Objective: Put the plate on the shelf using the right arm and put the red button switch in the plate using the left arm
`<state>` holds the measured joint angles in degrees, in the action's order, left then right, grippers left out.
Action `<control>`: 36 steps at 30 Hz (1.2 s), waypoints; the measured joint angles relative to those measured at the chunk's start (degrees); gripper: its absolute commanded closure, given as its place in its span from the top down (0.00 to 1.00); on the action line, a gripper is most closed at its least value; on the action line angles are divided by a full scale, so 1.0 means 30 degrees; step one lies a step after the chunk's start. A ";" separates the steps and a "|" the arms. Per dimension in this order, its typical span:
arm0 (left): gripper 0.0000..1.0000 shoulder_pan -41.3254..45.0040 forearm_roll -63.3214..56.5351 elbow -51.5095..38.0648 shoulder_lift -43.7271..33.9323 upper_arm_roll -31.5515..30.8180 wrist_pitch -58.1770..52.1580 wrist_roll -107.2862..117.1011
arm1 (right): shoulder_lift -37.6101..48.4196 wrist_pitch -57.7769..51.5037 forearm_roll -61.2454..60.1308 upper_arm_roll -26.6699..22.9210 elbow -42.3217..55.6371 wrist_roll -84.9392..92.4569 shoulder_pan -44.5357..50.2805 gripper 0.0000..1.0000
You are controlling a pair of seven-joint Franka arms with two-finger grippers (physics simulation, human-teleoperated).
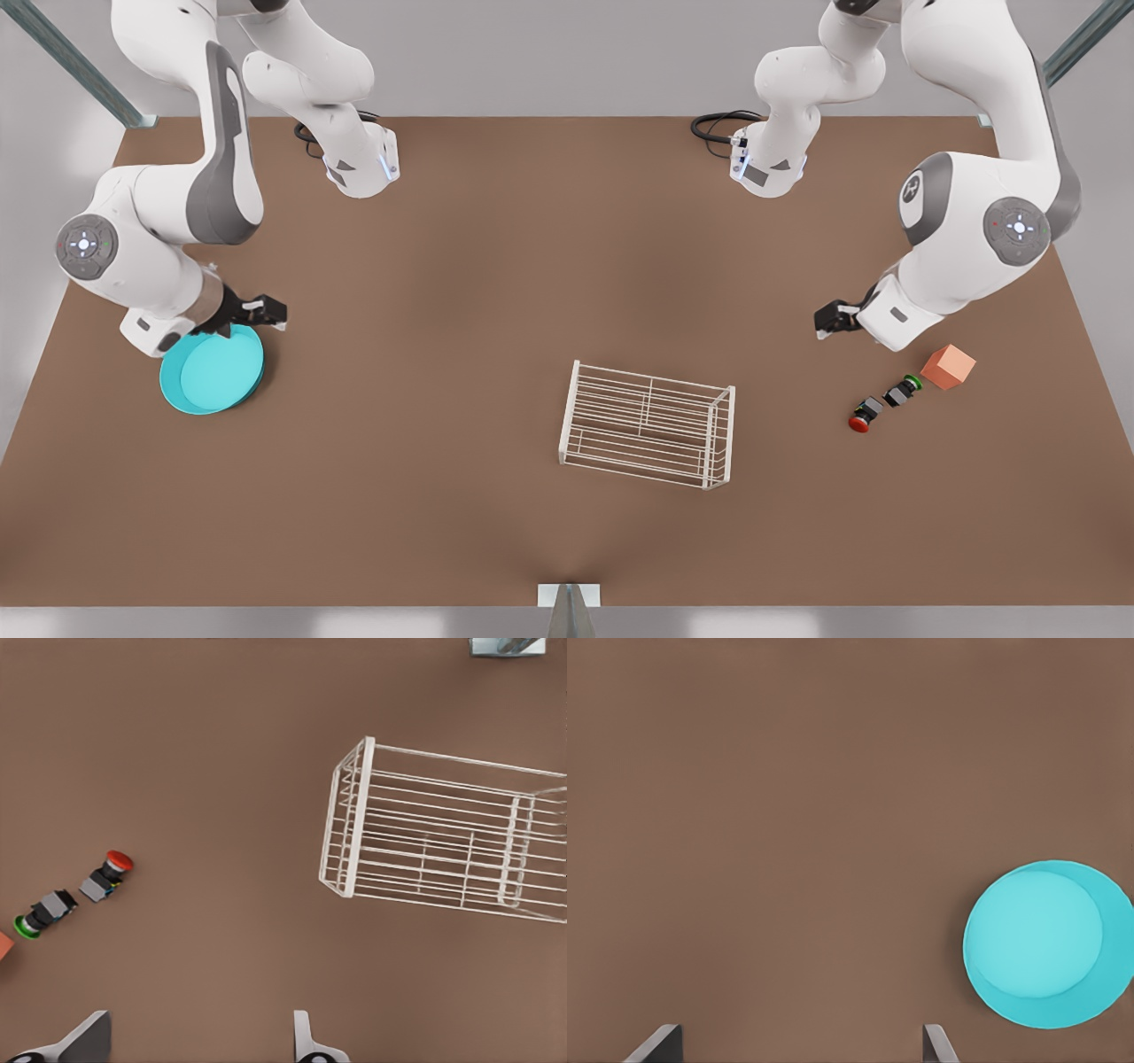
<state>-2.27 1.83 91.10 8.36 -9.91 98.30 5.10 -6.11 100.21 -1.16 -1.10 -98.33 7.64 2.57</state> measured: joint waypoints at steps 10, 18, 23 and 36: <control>1.00 0.0869 0.0148 0.1423 -0.0066 -0.0208 0.0067 0.0050 | -0.1762 0.2098 -0.1885 -0.0253 -0.0993 0.1725 -0.3885 1.00; 1.00 0.0603 0.0104 0.1347 -0.0017 -0.0143 0.0100 0.0086 | -0.1909 0.5404 -0.0761 -0.0246 -0.3234 0.5322 -0.6249 1.00; 1.00 0.0611 0.0085 0.1343 -0.0015 -0.0143 0.0123 0.0098 | -0.3704 0.6225 -0.0376 -0.0249 -0.2015 0.7411 -0.8110 1.00; 1.00 0.0617 0.0077 0.1557 -0.0089 -0.0044 0.0059 0.0124 | -0.8665 0.6807 -0.1869 -0.0080 0.0801 1.0923 -1.0699 1.00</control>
<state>-0.41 2.07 95.77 8.09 -10.04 98.48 5.47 -32.10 120.63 -6.77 -1.34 -95.92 40.41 -29.53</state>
